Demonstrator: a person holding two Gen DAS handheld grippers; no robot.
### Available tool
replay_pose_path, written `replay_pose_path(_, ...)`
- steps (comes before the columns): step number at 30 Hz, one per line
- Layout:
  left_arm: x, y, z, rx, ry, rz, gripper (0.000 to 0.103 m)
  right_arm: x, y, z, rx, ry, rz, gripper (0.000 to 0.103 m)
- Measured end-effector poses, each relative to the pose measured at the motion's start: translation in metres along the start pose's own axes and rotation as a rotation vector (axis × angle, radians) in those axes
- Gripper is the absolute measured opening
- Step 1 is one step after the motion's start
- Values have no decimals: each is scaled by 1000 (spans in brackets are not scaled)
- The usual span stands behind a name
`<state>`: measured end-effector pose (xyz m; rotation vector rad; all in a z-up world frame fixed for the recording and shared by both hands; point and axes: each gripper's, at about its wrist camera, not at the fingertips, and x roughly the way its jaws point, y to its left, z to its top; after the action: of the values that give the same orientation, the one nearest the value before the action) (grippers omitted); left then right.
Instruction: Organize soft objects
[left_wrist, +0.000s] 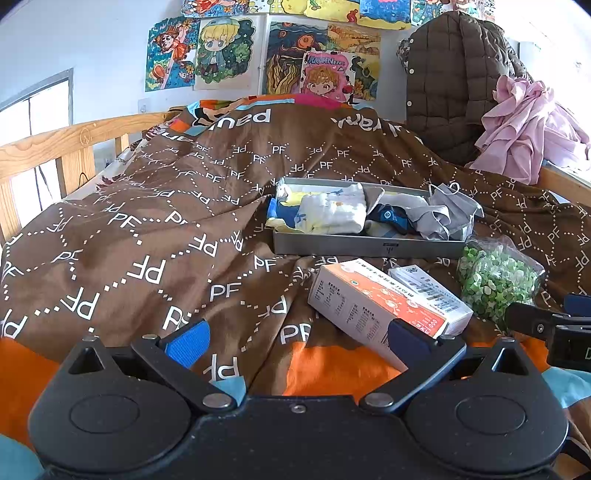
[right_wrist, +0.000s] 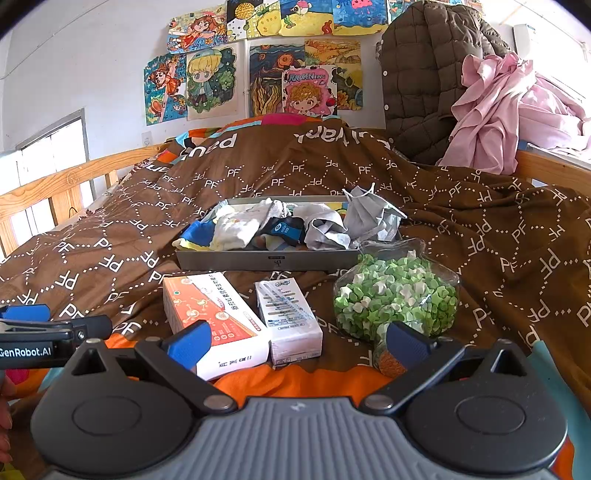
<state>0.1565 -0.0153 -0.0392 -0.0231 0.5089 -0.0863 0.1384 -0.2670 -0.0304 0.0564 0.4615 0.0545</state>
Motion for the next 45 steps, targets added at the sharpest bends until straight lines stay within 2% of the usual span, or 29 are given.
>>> replay_pose_path(32, 1, 0, -4, 4, 6, 2, 102, -1, 1, 0, 1, 4, 1, 103)
replay_pose_path(45, 0, 3, -2, -36, 14, 12, 102, -1, 1, 0, 2, 5, 0, 103)
